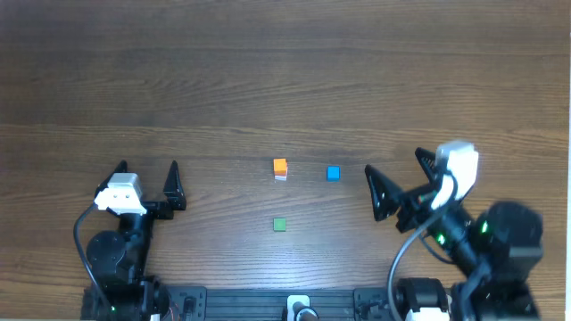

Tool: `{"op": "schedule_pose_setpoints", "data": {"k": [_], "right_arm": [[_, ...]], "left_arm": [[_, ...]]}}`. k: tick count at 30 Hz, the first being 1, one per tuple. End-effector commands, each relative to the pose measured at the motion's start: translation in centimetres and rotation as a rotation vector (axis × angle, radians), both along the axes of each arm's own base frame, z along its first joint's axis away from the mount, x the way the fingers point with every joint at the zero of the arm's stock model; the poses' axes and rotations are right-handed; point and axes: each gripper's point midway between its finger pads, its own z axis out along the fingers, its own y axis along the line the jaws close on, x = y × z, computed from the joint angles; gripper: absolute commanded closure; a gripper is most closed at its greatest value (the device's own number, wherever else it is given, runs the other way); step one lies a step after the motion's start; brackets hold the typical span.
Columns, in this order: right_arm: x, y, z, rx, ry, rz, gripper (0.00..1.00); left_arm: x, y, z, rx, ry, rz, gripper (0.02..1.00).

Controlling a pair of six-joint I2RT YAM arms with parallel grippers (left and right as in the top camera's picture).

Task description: Stack Cubes

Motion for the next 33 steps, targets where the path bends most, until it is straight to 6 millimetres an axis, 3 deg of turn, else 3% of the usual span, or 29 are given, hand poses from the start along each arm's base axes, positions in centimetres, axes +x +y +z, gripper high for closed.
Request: {"op": "schedule_pose_setpoints", "data": {"k": [1,6,14,21,33], "right_arm": [[1.7,0.0,0.0,0.015,0.157,0.005,0.009],[2.9,0.9,-2.1,0.013,0.347,0.040,0.009],[3.2,6.3,-6.7,-0.096,0.547,0.137,0.009],[1.1,11.6,-12.9,-0.258,0.765,0.098,0.009],[-1.3,16.0,-20.3,-0.405,0.942,-0.014,0.007]], "left_arm": [[0.0,-0.3,-0.1,0.014,-0.005,-0.018,0.020],[0.0,-0.3,-0.1,0.014,-0.005,-0.018,0.020],[0.0,-0.3,-0.1,0.014,-0.005,-0.018,0.020],[0.0,-0.3,-0.1,0.014,-0.005,-0.018,0.020],[0.0,-0.3,-0.1,0.014,-0.005,-0.018,0.018]]}}
